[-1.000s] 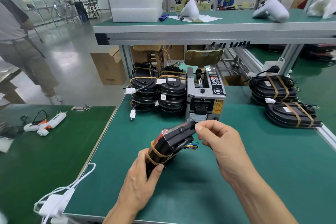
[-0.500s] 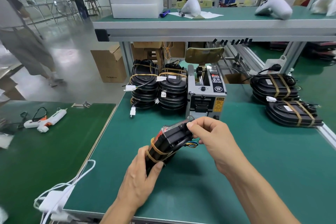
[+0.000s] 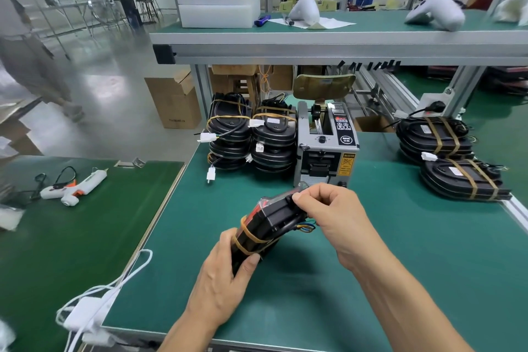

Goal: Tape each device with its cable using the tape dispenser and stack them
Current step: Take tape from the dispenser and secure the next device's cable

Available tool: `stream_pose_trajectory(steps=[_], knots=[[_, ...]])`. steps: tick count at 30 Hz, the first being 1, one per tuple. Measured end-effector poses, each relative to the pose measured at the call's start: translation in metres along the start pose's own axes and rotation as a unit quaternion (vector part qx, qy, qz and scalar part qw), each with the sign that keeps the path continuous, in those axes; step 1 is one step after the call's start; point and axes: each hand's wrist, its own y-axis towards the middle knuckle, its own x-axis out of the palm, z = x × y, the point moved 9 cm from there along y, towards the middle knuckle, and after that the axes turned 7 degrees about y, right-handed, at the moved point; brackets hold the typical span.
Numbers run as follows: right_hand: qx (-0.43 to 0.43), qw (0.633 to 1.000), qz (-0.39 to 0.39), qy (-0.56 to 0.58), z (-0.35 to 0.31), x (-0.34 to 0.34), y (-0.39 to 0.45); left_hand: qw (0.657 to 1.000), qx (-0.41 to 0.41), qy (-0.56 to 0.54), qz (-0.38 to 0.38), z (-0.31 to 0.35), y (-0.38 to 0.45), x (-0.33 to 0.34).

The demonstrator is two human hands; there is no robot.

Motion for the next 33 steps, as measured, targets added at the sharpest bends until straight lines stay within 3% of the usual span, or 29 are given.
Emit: stream_pose_trajectory(steps=[33], knots=[[0.037,0.996,-0.023,-0.081,0.0000,-0.0045,0.0056,1.000,0.014,0.002,0.014,0.0009,0.0007,-0.0010]])
